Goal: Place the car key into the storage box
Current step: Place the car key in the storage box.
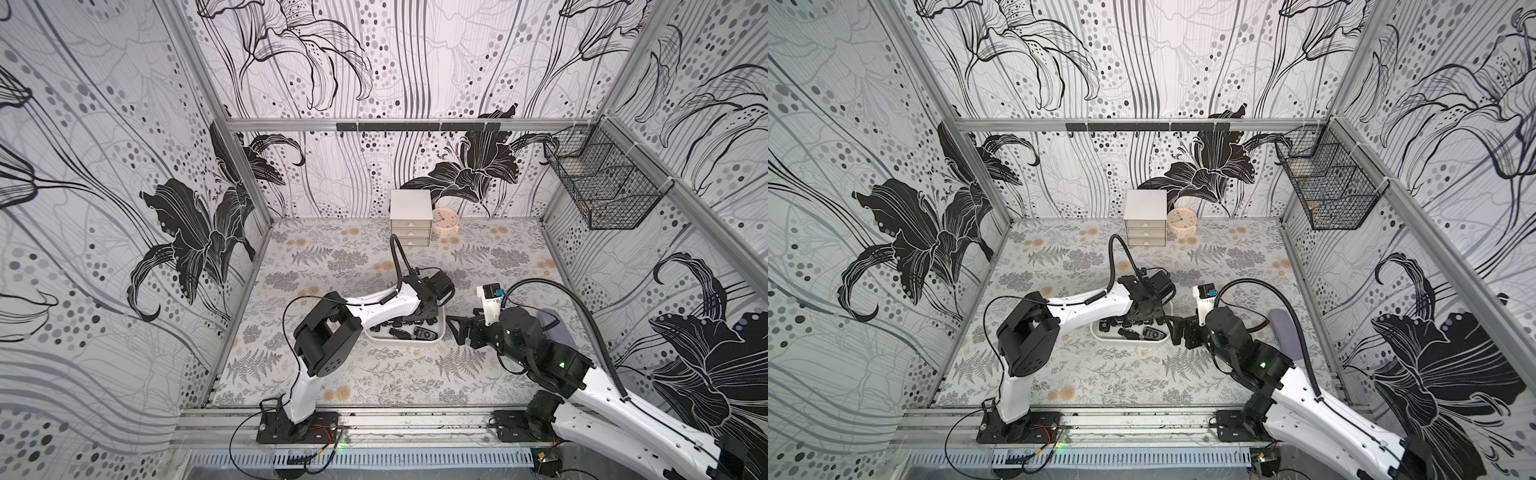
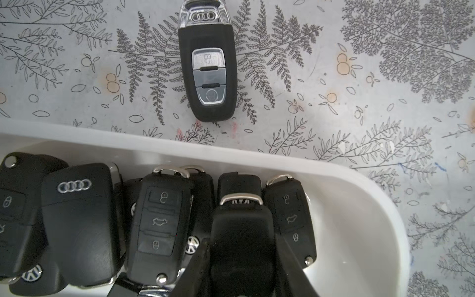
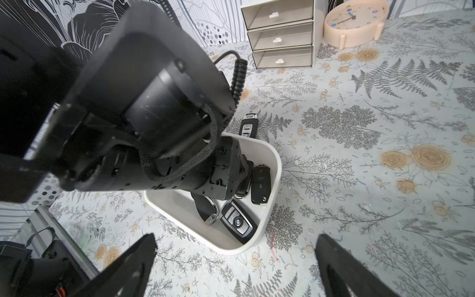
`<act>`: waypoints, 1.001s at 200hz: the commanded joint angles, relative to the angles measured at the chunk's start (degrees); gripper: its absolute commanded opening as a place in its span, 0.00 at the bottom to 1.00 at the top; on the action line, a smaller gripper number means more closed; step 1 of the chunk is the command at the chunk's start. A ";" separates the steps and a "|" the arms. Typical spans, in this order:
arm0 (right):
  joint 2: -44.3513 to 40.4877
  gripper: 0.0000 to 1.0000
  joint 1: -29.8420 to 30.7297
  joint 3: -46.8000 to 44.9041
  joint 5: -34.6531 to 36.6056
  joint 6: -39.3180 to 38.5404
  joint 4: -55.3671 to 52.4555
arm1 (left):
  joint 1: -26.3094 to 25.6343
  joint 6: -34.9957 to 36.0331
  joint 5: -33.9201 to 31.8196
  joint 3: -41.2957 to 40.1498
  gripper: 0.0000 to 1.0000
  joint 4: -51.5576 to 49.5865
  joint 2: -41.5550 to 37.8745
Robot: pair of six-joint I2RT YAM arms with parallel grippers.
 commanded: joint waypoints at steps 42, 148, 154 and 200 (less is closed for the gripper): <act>0.33 1.00 -0.31 -0.52 1.40 0.94 -0.81 | 0.75 -0.19 -4.53 5.00 0.33 -5.52 3.81; 1.12 1.00 -0.31 -0.57 1.24 0.98 -0.09 | 1.40 1.43 -4.75 6.10 0.46 -6.31 4.95; 1.14 1.00 -0.29 -0.59 1.25 1.00 -0.07 | 1.46 1.55 -4.74 6.01 0.49 -6.25 4.68; 1.23 1.00 -0.31 -0.71 1.16 1.15 0.13 | 1.08 1.75 -4.05 5.95 0.55 -5.52 2.68</act>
